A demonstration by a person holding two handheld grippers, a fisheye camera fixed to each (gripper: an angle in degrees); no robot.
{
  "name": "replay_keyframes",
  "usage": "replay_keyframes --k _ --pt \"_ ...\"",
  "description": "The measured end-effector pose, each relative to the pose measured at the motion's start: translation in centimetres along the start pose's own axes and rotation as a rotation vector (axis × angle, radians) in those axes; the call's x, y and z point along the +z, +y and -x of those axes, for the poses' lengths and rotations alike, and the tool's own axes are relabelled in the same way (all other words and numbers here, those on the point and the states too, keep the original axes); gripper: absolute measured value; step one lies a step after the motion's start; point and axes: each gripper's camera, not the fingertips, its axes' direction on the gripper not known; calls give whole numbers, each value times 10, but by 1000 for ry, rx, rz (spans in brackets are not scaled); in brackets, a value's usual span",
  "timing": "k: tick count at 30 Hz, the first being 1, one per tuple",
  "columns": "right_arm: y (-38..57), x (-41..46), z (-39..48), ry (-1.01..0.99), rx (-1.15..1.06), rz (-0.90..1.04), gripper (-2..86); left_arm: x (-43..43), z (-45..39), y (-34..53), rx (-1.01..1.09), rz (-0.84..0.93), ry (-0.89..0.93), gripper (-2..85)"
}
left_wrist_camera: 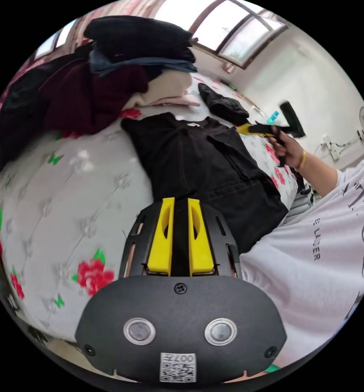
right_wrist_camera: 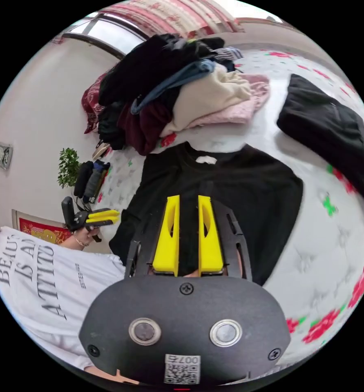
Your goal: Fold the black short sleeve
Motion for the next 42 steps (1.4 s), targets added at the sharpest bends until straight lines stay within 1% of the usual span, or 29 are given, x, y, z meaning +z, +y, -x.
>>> replay_keyframes --k 2,3,5,8,11,14,15,16,17,18,20,22,25,27,28,30,32,33,35,36,37,40,41,42 --pt "73 -55 -13 62 98 -1 95 -8 11 26 -67 27 -30 73" --pt "92 -67 -16 74 126 -1 100 -10 16 43 -102 61 -40 77" --pt "171 -107 -28 125 252 10 117 -11 18 63 -133 111 -53 84" --pt "246 -128 -30 120 373 72 125 -6 13 87 -168 186 -50 98" --pt "284 -130 -17 84 405 105 119 1 -1 97 -157 215 -63 101" --pt "289 -121 -4 84 387 137 88 15 -16 94 -120 247 -157 85" --pt "288 -120 -1 96 385 141 79 18 -21 89 -79 270 -211 74" --pt "285 -126 4 152 390 133 52 18 -23 87 -56 278 -220 69" --pt "282 -133 9 135 372 135 31 16 -25 83 -23 285 -218 50" --pt "281 -137 11 117 364 134 25 13 -24 80 -7 287 -170 22" --pt "280 -161 21 91 334 121 8 5 -21 78 7 298 -130 9" --pt "285 -187 33 72 312 80 3 -15 -17 79 6 261 -73 2" --pt "306 -230 46 -6 338 -4 -1 -62 -5 86 -13 221 108 -3" --pt "321 -249 51 -50 371 -18 -2 -83 2 88 -18 223 183 -3" --pt "330 -260 53 -105 395 -32 -2 -89 5 88 -23 223 205 -3" --pt "340 -279 52 -243 444 -78 -2 -113 20 78 -52 212 310 -3" --pt "348 -305 42 -479 528 -206 -2 -126 37 58 -86 194 394 -3" --pt "347 -311 38 -533 548 -245 -2 -133 50 39 -106 179 451 -2" --pt "332 -332 25 -688 597 -388 -1 -142 73 2 -140 140 508 0" --pt "323 -336 22 -714 602 -409 -1 -146 87 -28 -148 106 522 1" --pt "301 -343 16 -737 604 -433 0 -148 101 -62 -168 71 494 4" --pt "217 -355 3 -675 554 -437 3 -144 129 -127 -279 -11 416 17" --pt "179 -355 -5 -632 543 -447 7 -137 141 -154 -367 -65 378 29" --pt "162 -354 -10 -608 542 -458 9 -129 152 -173 -461 -127 369 44"
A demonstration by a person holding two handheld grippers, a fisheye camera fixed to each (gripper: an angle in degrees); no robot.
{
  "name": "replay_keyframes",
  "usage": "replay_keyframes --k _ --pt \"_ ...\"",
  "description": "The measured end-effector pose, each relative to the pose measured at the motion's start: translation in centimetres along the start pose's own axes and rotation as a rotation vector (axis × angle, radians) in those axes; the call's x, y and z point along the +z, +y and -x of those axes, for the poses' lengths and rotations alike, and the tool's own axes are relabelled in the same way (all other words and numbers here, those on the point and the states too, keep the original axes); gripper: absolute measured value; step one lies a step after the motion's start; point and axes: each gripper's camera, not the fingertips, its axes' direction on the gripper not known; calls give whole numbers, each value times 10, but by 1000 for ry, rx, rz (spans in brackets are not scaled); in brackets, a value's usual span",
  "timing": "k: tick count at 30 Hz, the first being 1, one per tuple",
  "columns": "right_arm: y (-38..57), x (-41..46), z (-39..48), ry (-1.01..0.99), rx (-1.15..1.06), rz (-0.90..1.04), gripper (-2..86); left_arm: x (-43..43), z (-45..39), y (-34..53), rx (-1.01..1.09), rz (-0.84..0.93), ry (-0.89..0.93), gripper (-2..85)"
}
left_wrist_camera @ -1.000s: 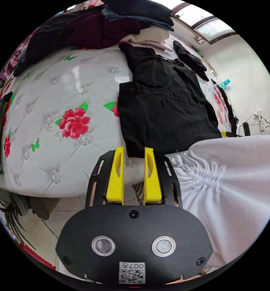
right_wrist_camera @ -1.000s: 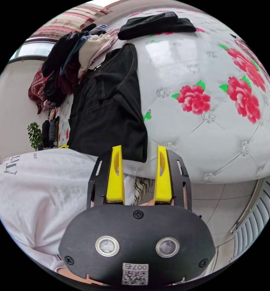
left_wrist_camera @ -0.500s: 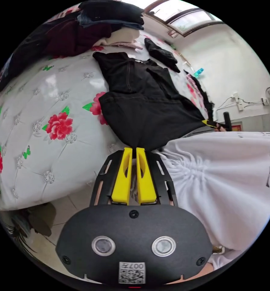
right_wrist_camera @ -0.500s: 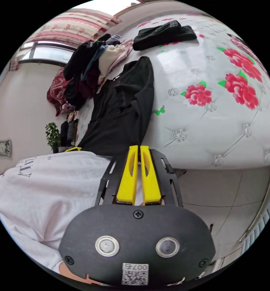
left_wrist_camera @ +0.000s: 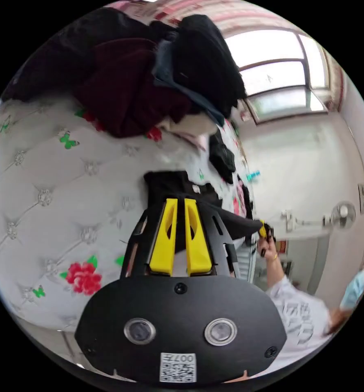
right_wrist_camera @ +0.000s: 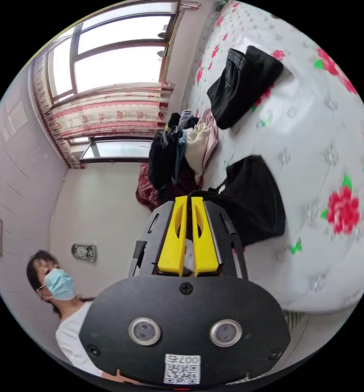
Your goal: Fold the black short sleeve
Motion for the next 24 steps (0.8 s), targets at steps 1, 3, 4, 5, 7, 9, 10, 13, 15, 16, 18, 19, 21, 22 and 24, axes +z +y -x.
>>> replay_keyframes --k 1,3,4,5,7,9,10,13,15,16,18,19,21,22,24 --pt "-29 16 1 41 -27 -39 16 6 3 -13 -52 -72 -7 63" --pt "-63 38 -6 146 -33 -49 25 14 5 -22 -132 -98 -64 92" --pt "-75 49 -15 209 -8 -38 31 15 4 -21 -143 -106 -86 94" --pt "-78 54 -24 245 4 -31 37 14 2 -17 -147 -121 -133 99" --pt "-71 54 -36 241 -1 -12 48 7 -1 2 -116 -118 -196 96" --pt "-55 48 -53 263 0 23 59 -1 -1 29 -88 -118 -217 94" --pt "-39 41 -67 296 14 33 64 -3 -1 40 -85 -114 -228 94" --pt "-1 18 -105 341 122 5 74 -9 -4 96 -90 -76 -268 99" --pt "17 10 -128 309 202 -26 78 -7 -6 112 -111 -59 -265 104" --pt "24 13 -143 257 244 -22 80 -6 -7 114 -117 -55 -253 107" --pt "26 28 -160 212 283 25 77 6 -14 110 -108 -19 -238 109" --pt "23 40 -168 202 299 43 69 13 -15 102 -107 4 -250 107" --pt "13 50 -172 152 278 5 50 22 -5 90 -156 29 -251 89" --pt "6 57 -173 162 280 3 36 24 1 87 -183 52 -240 80" --pt "-1 56 -166 200 251 -27 19 16 14 84 -239 63 -166 53"
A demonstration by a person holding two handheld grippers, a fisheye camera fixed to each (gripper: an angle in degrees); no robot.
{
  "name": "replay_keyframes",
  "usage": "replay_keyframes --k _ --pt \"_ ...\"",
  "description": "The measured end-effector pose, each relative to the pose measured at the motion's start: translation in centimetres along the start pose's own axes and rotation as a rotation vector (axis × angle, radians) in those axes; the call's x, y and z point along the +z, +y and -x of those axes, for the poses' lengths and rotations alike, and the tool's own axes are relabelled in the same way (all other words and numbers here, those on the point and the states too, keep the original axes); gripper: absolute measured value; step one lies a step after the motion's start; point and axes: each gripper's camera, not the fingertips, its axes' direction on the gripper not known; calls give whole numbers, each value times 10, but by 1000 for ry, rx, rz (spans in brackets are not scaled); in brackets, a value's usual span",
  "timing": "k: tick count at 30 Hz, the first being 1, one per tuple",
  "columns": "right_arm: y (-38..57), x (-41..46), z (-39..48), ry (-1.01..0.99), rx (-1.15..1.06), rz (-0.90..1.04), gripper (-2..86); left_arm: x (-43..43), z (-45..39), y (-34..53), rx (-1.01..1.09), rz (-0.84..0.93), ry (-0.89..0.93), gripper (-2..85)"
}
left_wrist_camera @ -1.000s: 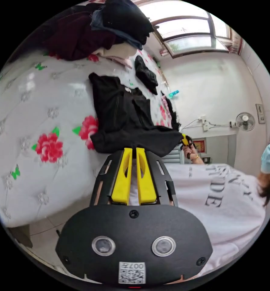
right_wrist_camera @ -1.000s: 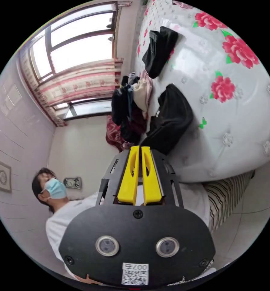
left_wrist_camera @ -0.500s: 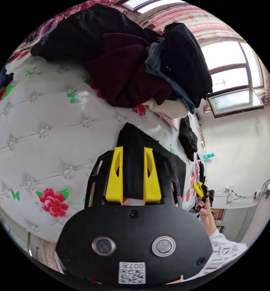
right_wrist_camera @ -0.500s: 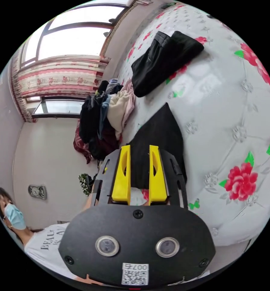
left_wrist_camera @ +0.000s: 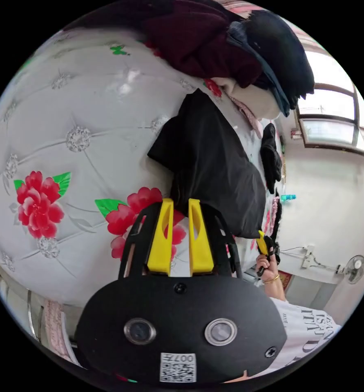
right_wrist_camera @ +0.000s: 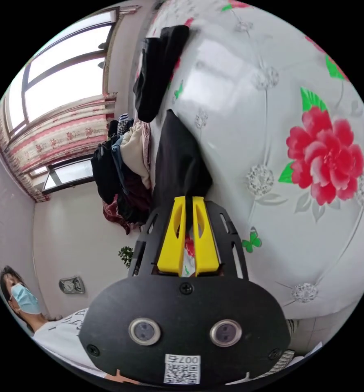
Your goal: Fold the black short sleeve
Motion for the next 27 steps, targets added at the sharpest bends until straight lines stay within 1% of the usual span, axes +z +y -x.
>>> replay_keyframes --k 3,7,9,12,14,15,17,18,20,21,23,24,26,27 --pt "4 -14 3 37 -75 -26 4 -20 0 10 52 -15 16 47" --pt "16 -12 -32 72 -10 -12 0 -39 10 31 24 -28 105 61" --pt "17 -7 -32 71 -8 -30 -1 -53 14 38 17 -40 141 75" --pt "12 9 16 102 -146 -53 -2 -81 21 48 -1 -72 188 87" --pt "9 43 90 160 -367 19 -2 -98 24 53 4 -88 197 90" --pt "10 55 111 176 -435 46 -2 -109 26 57 9 -100 197 92" --pt "28 118 193 254 -714 172 -2 -121 30 63 2 -109 224 98" --pt "36 138 212 273 -786 209 -2 -127 35 67 -8 -115 246 105" --pt "76 220 263 305 -1016 374 -1 -136 40 73 -14 -121 278 113" --pt "87 241 270 306 -1061 412 -1 -141 44 77 -19 -125 292 116" --pt "126 326 270 286 -1136 574 0 -151 49 84 -25 -138 307 118" --pt "134 348 265 284 -1134 620 1 -156 53 88 -28 -142 319 119" --pt "158 421 229 281 -1085 772 5 -162 59 94 -36 -146 338 120" --pt "161 436 218 285 -1061 808 7 -166 62 98 -43 -144 351 123"
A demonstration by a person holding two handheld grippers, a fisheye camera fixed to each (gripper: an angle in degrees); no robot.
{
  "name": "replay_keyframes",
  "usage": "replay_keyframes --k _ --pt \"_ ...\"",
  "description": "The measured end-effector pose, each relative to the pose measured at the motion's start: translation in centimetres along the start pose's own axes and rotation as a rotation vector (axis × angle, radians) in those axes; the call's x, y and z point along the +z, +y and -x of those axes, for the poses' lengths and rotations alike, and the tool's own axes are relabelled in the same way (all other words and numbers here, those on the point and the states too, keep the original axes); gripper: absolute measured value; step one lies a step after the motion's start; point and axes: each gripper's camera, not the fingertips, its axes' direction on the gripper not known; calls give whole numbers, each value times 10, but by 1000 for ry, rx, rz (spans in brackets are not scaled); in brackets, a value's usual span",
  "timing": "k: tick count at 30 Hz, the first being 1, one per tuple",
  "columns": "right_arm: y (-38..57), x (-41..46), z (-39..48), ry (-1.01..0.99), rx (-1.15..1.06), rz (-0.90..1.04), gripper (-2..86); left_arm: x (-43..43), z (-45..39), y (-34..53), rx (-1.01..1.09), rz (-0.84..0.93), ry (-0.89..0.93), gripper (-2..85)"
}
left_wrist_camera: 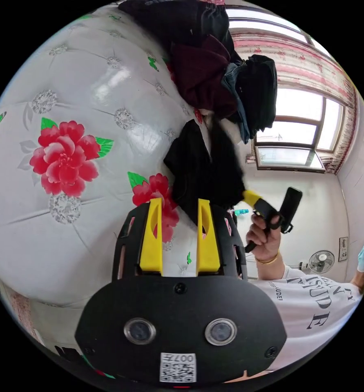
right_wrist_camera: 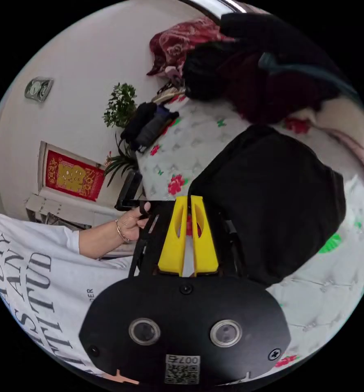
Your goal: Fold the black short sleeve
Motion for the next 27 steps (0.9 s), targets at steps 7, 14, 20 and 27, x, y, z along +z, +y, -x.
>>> replay_keyframes --k 7,14,20,27 --pt "43 0 -88 -111 201 -84 42 -16 -5 10 11 16 79 154" --pt "171 -51 -220 -220 619 -335 73 -7 -35 6 82 69 108 170" --pt "181 23 -261 -446 666 -277 66 18 -48 -10 18 111 28 96" --pt "156 23 -234 -471 563 -270 24 -29 -105 17 -16 32 26 67"
